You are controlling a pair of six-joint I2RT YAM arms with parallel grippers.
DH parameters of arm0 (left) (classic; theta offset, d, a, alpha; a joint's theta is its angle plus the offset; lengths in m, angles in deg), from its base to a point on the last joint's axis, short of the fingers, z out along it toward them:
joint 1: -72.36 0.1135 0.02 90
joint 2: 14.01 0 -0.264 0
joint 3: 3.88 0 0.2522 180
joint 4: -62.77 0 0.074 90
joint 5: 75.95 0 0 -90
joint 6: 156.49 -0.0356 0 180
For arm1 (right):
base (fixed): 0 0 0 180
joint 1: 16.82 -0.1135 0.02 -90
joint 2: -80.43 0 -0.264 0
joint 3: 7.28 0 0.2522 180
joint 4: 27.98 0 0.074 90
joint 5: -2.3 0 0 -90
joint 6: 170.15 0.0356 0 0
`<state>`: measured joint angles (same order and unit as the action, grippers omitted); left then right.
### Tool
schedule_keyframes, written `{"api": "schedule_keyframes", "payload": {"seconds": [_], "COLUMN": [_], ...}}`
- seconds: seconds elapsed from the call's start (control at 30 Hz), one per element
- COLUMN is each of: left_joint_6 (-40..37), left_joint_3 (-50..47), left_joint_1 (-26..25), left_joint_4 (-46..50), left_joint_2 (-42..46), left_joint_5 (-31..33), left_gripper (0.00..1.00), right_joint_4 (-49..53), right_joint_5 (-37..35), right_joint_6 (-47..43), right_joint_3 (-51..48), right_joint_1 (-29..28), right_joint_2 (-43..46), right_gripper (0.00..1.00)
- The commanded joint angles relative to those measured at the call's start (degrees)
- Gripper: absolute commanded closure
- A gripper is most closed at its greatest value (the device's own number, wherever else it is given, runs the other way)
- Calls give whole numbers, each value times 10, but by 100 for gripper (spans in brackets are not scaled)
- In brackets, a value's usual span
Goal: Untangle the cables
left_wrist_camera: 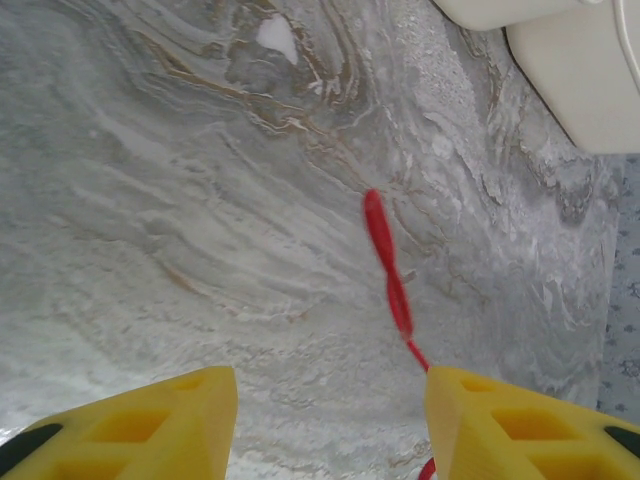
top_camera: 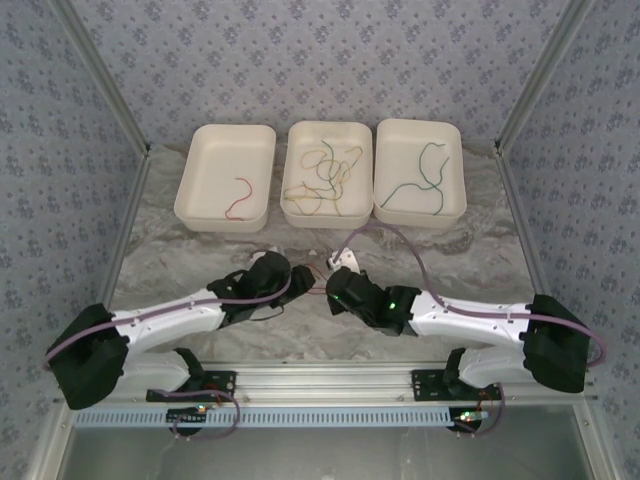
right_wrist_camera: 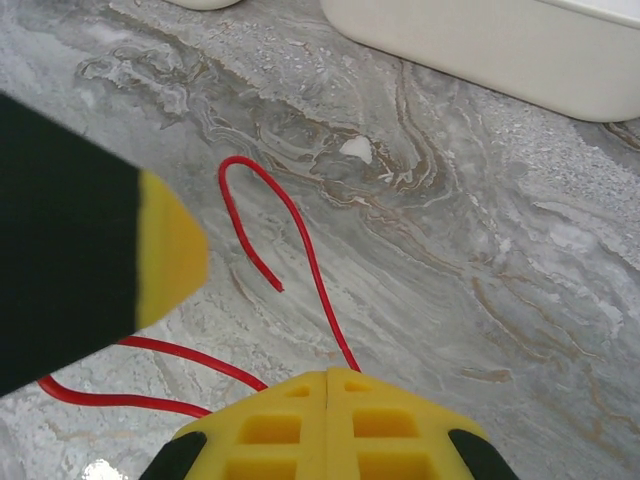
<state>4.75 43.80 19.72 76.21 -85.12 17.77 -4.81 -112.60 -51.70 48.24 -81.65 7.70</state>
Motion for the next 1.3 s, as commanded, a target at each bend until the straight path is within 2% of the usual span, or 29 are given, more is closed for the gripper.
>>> {"api": "schedule_keyframes", "payload": {"seconds": [0.0,0.2,0.37,0.5,0.63,0.8,0.9,1.13,1.27], "left_joint_6": [16,15,11,17,11,18,19,24,36], "left_joint_3": [26,44,53,51,71,63,60,35,5], "left_joint_1": [-17,-25,-18,-9,-9,-9,-9,-5,32], "left_joint_4": [-33,-24,-6,-34,-30,-40,-39,-17,-4], "left_joint_2": [-25,-57,-68,-80,-97,-93,-80,16,105], "left_joint_5": [4,28,40,34,26,24,21,23,16], "left_gripper": [47,48,53,57,67,87,100,100,100], "right_joint_4": [0,-8,-11,-13,-12,-12,-12,-22,-28], "right_joint_5": [11,14,13,12,10,5,2,18,36], "right_joint_6": [-14,-16,-15,-16,-15,-14,-12,-13,-22], "right_joint_3": [-13,-10,-10,-10,-8,-9,-11,-47,-70], "right_joint_1": [1,-5,-11,-16,-17,-17,-16,21,37], "right_joint_2": [5,-1,4,3,4,4,4,60,109], "right_gripper": [100,100,100,100,100,100,100,100,100]}}
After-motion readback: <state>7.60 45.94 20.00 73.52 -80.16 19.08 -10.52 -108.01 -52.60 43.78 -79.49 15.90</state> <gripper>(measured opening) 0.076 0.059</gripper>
